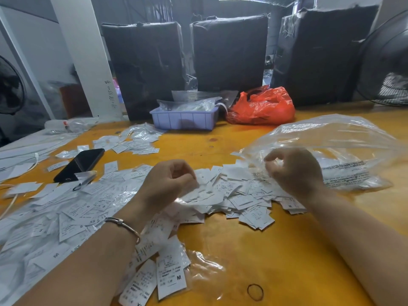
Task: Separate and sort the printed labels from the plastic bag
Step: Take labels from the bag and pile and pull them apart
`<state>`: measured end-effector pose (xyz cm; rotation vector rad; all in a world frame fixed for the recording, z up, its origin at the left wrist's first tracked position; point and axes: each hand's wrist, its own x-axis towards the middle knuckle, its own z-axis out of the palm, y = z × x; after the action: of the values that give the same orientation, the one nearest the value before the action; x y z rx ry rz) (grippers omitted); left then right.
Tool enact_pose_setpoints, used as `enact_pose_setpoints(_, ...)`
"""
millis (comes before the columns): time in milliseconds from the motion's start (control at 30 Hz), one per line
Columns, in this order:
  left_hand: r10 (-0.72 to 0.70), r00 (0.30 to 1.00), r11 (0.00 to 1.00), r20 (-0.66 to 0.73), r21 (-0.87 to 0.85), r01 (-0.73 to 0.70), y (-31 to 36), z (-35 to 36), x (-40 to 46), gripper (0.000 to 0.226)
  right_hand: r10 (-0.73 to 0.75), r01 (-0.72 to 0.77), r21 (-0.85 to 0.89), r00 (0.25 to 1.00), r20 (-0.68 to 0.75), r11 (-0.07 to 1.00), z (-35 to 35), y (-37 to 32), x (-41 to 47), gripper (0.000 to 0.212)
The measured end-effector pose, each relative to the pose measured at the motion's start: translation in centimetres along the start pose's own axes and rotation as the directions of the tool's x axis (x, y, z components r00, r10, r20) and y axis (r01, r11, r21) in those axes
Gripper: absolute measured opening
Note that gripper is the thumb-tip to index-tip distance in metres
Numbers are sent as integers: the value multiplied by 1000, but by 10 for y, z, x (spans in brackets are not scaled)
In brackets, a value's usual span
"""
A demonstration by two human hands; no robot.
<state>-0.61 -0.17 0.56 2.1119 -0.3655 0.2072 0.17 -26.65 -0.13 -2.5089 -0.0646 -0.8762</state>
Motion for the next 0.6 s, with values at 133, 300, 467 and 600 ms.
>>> enact_pose_setpoints(133, -44, 984, 978, -170, 193, 77, -9, -4, 4, 24, 169, -206, -375, 977, -130, 904, -1, 21, 10, 24)
enact_pose_setpoints(300, -139, 962, 795, -236, 552, 250, -19, -9, 7, 17, 408, -262, -548, 898, 162, 794, -1, 39, 12, 36)
enact_pose_setpoints(467, -160, 959, 717, -235, 639, 277, -22, -7, 9, 19, 419, -356, -404, 905, 77, 843, 2, 43, 15, 12)
enact_pose_setpoints(600, -112, 974, 738, -199, 639, 216, -24, -3, 11, 19, 397, -368, -347, 918, 14, 863, 0, 41, 15, 16)
